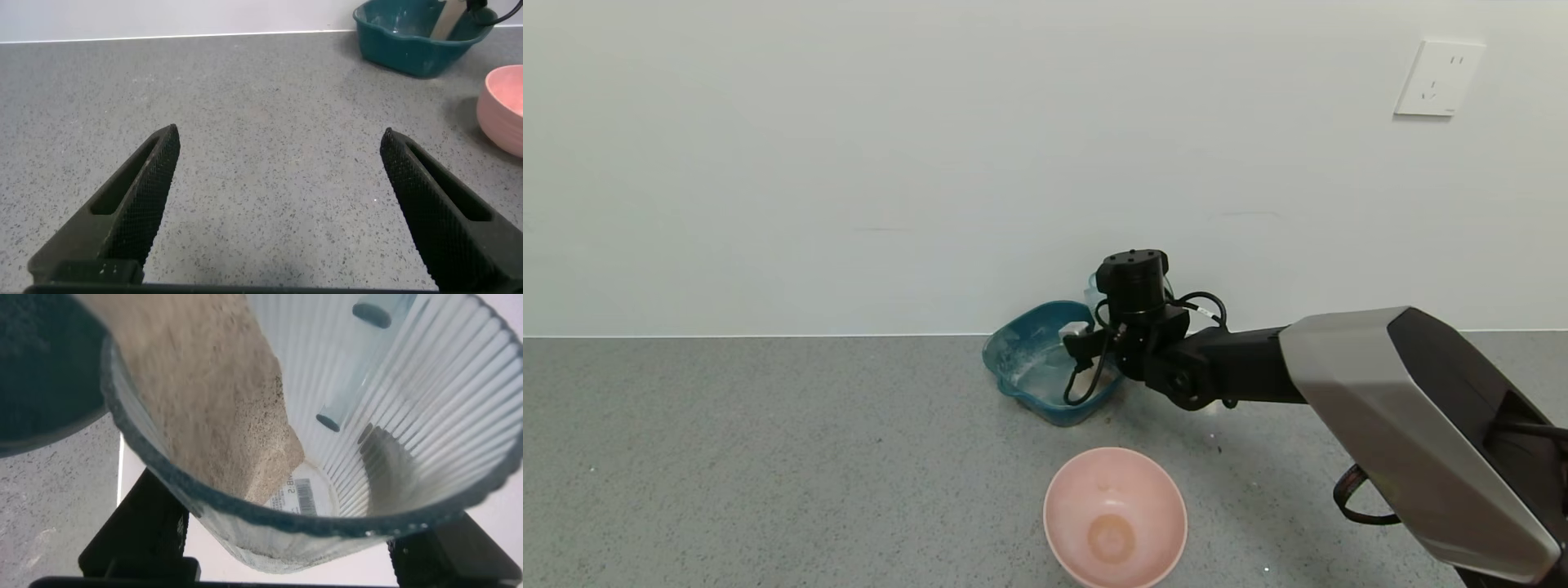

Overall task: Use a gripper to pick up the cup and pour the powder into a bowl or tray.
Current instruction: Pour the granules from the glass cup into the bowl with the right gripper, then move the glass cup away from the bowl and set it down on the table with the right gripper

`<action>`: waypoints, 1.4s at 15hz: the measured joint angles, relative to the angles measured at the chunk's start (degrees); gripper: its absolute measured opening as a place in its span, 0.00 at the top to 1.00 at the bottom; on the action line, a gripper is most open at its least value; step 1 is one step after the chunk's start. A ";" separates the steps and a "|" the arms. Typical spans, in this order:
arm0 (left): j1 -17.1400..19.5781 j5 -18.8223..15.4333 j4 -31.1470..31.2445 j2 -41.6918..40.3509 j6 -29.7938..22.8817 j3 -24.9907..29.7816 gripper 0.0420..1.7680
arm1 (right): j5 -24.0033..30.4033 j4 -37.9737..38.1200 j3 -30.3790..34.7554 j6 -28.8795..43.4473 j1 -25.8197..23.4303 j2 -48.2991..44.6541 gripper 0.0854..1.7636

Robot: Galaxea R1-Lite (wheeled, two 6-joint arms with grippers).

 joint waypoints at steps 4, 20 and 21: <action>-0.05 0.00 0.00 0.00 -0.02 0.00 0.00 | 0.09 -0.05 0.05 0.27 0.05 0.02 0.25; -0.02 0.00 0.05 0.00 -0.02 0.00 0.00 | 0.55 -7.89 20.18 31.83 0.27 -7.47 0.25; -0.02 0.00 0.05 0.00 -0.02 0.00 0.00 | 0.55 -9.25 22.04 34.18 -0.01 -8.58 0.25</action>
